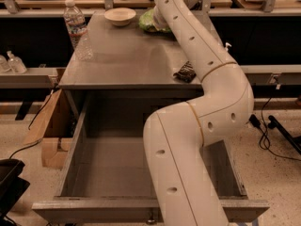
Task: Place green rice chip bag into top drawer
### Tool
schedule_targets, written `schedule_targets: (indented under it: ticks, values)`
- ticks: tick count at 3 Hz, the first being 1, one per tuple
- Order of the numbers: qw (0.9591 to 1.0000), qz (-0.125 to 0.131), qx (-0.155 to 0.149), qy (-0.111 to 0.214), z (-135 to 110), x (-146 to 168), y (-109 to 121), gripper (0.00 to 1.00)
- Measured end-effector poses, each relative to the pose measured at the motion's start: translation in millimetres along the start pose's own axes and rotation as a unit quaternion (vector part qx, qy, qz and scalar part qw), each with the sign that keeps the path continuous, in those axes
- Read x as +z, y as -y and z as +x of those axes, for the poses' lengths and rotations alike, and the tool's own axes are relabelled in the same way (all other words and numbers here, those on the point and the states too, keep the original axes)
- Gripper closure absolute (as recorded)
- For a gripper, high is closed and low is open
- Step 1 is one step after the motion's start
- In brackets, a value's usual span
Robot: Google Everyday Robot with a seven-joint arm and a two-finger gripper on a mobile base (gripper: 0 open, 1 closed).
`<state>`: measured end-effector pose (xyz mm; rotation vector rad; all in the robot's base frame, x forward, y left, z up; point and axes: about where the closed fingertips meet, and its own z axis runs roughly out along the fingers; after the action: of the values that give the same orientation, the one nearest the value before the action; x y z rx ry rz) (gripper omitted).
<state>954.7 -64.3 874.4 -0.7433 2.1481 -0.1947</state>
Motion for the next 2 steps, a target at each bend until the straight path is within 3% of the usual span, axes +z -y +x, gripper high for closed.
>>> schedule_targets:
  ticks: [2]
  values:
    - [0.9976,0.049,-0.049,0.003,-34,-41,17,1.0]
